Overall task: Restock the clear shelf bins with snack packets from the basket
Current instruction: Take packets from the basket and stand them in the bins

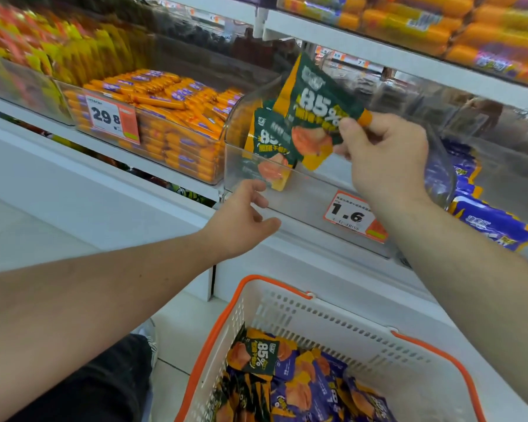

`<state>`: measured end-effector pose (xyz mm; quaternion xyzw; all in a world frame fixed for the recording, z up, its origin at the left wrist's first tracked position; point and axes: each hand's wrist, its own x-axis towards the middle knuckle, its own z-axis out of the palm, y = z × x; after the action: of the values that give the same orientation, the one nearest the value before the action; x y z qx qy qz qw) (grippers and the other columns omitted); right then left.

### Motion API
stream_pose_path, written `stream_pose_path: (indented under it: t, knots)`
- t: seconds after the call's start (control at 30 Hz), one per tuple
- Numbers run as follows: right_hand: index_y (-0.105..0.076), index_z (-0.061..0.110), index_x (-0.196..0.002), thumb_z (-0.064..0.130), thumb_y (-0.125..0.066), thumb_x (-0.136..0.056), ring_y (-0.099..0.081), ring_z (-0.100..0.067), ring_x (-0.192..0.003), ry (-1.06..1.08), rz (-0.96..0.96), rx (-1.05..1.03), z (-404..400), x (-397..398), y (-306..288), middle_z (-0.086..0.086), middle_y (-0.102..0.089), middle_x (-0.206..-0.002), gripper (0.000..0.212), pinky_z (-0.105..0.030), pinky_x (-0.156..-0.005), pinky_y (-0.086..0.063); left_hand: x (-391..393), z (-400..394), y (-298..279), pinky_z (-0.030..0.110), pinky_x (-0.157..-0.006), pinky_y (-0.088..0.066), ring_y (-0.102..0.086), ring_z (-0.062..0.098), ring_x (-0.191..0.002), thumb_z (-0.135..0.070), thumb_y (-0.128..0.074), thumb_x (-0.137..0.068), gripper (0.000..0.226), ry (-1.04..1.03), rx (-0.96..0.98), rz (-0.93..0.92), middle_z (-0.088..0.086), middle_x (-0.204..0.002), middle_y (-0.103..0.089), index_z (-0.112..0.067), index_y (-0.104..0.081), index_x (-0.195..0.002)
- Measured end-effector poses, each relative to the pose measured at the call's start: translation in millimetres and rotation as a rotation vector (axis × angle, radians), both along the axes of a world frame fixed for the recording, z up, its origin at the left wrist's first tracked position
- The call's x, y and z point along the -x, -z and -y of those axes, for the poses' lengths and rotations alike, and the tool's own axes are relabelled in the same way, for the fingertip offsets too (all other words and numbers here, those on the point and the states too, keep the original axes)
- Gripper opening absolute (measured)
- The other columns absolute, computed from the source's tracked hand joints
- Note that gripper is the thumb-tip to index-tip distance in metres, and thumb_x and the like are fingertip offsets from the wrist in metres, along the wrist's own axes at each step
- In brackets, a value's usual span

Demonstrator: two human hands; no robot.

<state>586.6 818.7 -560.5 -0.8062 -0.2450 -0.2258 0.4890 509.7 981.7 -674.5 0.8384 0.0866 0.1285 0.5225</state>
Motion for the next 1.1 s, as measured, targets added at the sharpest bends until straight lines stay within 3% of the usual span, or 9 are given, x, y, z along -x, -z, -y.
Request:
stream_pose_path:
  t: [0.13, 0.33, 0.47, 0.63, 0.73, 0.8, 0.9, 0.97, 1.1]
  knots:
    - [-0.072, 0.004, -0.074, 0.03, -0.059, -0.093, -0.053, -0.016, -0.075, 0.083, 0.177, 0.223, -20, -10, -6, -0.007, -0.062, -0.073, 0.035, -0.027, -0.066, -0.032, -3, 5, 2, 0.024, -0.076, -0.048, -0.055, 0.007, -0.098, -0.031, -0.071, -0.087, 0.065, 0.048, -0.111, -0.008, -0.01, -0.116, -0.049, -0.023, -0.033, -0.14]
    - [-0.059, 0.001, -0.064, 0.031, -0.068, -0.088, -0.07, -0.033, -0.081, 0.068, -0.23, 0.304, -50, -62, 14, -0.018, -0.066, -0.073, 0.04, -0.049, -0.077, -0.057, -2, 9, 3, 0.024, -0.084, -0.043, -0.052, 0.009, -0.1, -0.03, -0.07, -0.088, 0.069, 0.097, -0.233, -0.045, -0.007, -0.123, -0.047, -0.022, -0.031, -0.143]
    - [-0.051, 0.016, -0.063, 0.027, -0.071, -0.089, -0.071, -0.016, -0.06, 0.057, -0.428, 0.35, -65, -73, 21, -0.005, -0.057, -0.061, 0.035, -0.035, -0.072, -0.055, -3, 9, 6, 0.023, -0.087, -0.043, -0.051, 0.01, -0.103, -0.029, -0.07, -0.088, 0.069, 0.126, -0.246, -0.071, -0.006, -0.124, -0.047, -0.021, -0.03, -0.144]
    - [-0.054, 0.009, -0.073, 0.025, -0.071, -0.09, -0.071, -0.018, -0.063, 0.029, -0.569, 0.353, -75, -83, 26, -0.003, -0.06, -0.059, 0.029, -0.041, -0.085, -0.057, -5, 10, 10, 0.028, -0.091, -0.045, -0.05, 0.012, -0.109, -0.029, -0.07, -0.087, 0.069, 0.157, -0.27, -0.089, -0.006, -0.122, -0.047, -0.019, -0.032, -0.144]
    - [-0.058, 0.007, -0.076, 0.027, -0.076, -0.085, -0.063, -0.013, -0.044, 0.043, -0.637, 0.29, -71, -79, 22, -0.005, -0.062, -0.059, 0.028, -0.039, -0.069, -0.062, -6, 11, 10, 0.026, -0.089, -0.044, -0.049, 0.011, -0.106, -0.029, -0.07, -0.088, 0.068, 0.173, -0.297, -0.099, -0.005, -0.124, -0.048, -0.019, -0.032, -0.143]
    - [-0.06, 0.006, -0.072, 0.032, -0.076, -0.082, -0.058, -0.011, -0.041, 0.107, -0.574, 0.398, -63, -75, 17, -0.004, -0.065, -0.056, 0.031, -0.032, -0.055, -0.055, -7, 11, 11, 0.023, -0.085, -0.042, -0.05, 0.011, -0.104, -0.03, -0.069, -0.088, 0.067, 0.184, -0.311, -0.114, -0.006, -0.124, -0.047, -0.02, -0.032, -0.143]
    - [-0.072, 0.005, -0.076, 0.027, -0.066, -0.08, -0.065, -0.017, -0.069, 0.191, -0.229, 0.431, -49, -65, 14, -0.001, -0.07, -0.072, 0.024, -0.04, -0.07, -0.059, -4, 10, 14, 0.023, -0.084, -0.042, -0.051, 0.012, -0.105, -0.031, -0.069, -0.088, 0.066, 0.212, -0.327, -0.162, -0.007, -0.124, -0.046, -0.021, -0.033, -0.143]
    - [-0.074, 0.015, -0.078, 0.024, -0.06, -0.081, -0.064, -0.015, -0.079, 0.14, 0.029, 0.37, -39, -42, 17, 0.004, -0.069, -0.078, 0.017, -0.034, -0.078, -0.055, -1, 11, 17, 0.023, -0.084, -0.043, -0.052, 0.012, -0.106, -0.03, -0.068, -0.088, 0.065, 0.24, -0.341, -0.21, -0.007, -0.124, -0.045, -0.022, -0.034, -0.142]
    - [-0.07, 0.011, -0.072, 0.011, -0.06, -0.08, -0.047, -0.007, -0.066, -0.068, 0.453, 0.124, -16, 15, 56, 0.006, -0.057, -0.069, 0.013, -0.015, -0.063, -0.036, 5, 15, 24, 0.028, -0.088, -0.048, -0.053, 0.012, -0.103, -0.03, -0.067, -0.089, 0.061, 0.364, -0.411, -0.365, -0.008, -0.121, -0.047, -0.022, -0.036, -0.141]
